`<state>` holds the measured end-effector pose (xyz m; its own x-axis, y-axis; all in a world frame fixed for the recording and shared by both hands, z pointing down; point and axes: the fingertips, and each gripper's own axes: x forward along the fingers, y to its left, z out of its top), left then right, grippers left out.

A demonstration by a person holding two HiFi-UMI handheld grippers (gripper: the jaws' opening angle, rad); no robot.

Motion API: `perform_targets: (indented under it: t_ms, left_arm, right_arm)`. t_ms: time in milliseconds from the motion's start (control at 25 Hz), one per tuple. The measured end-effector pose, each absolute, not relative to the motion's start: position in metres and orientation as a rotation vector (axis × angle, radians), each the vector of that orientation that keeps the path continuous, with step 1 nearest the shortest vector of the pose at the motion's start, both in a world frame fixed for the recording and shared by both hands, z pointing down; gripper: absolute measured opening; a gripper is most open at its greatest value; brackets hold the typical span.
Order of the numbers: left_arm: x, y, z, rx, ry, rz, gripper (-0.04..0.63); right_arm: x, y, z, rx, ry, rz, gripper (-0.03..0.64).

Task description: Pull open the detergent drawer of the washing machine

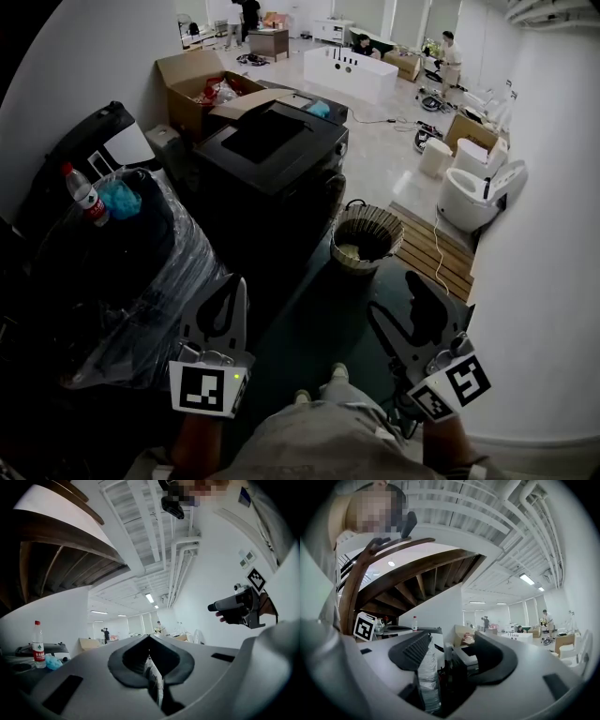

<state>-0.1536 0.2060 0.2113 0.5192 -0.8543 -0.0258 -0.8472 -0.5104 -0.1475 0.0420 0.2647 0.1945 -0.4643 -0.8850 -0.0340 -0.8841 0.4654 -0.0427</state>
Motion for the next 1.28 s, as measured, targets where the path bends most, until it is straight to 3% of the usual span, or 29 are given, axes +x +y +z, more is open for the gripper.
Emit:
perform_targets:
  t_ms: [120, 520, 1280]
  left_arm:
    - [-0.154, 0.202, 0.214, -2.616, 1.467, -0.08, 0.017]
    - [-0.149, 0.164, 0.227, -2.588, 1.49, -0.111, 0.017]
    - [-0.1, -0.019, 0.29, -2.515, 1.659, -0.302, 0.017]
  right_arm:
    - [0.045, 0.261, 0.194, -1.637, 2.636, 0.01, 0.327]
    - [0.059, 0.213, 0.217, -1.632, 2.642, -0.063, 0.336]
    - [0.128, -0.017, 0.329, -1.349, 2.498, -0.829, 0.341]
